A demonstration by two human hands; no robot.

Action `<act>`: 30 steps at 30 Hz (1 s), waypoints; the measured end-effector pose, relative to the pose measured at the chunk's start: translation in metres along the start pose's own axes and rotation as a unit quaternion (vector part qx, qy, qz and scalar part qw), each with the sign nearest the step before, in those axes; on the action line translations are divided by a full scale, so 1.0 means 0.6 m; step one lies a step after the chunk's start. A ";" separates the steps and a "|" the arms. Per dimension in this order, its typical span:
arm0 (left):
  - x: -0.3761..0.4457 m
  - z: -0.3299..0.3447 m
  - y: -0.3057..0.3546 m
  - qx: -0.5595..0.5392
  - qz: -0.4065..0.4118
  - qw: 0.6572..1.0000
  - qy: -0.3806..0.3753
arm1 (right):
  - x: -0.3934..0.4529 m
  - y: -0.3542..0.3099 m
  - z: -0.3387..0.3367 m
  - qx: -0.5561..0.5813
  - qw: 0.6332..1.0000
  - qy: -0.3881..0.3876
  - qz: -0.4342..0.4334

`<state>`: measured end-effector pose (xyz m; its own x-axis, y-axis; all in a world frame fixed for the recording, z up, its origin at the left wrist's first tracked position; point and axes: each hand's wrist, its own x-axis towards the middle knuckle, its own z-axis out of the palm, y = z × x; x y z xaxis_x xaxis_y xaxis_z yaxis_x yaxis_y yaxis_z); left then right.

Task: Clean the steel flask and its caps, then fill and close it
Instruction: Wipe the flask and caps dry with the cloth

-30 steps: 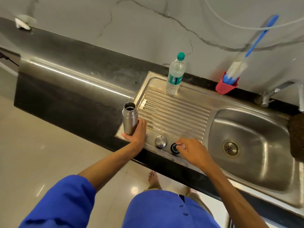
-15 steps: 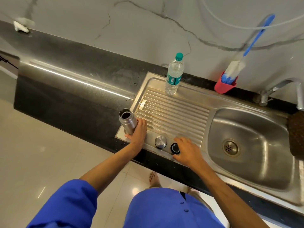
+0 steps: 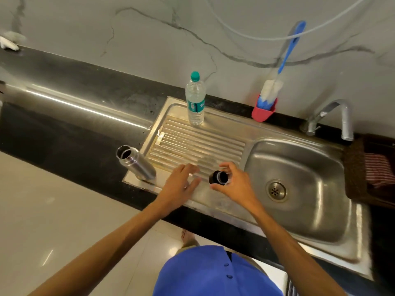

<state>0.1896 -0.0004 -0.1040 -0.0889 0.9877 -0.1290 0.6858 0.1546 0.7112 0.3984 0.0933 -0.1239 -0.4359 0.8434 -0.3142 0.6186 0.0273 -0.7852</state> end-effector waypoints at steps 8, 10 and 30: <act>0.080 0.238 0.238 -0.628 -0.303 0.700 -0.153 | -0.105 0.060 -0.209 -0.094 0.994 0.032 -0.043; 0.095 0.282 0.287 -0.629 -0.297 0.701 -0.155 | -0.121 0.100 -0.267 -0.100 0.993 0.047 -0.046; 0.216 0.395 0.456 -0.526 -0.344 0.776 -0.054 | 0.084 0.570 -0.653 -0.182 0.919 0.195 0.291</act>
<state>0.5368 0.1640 -0.0899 -0.0717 0.6634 -0.7449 -0.4720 0.6353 0.6112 0.8444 0.3554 -0.1991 0.2612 0.8986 -0.3525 0.8816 -0.3708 -0.2920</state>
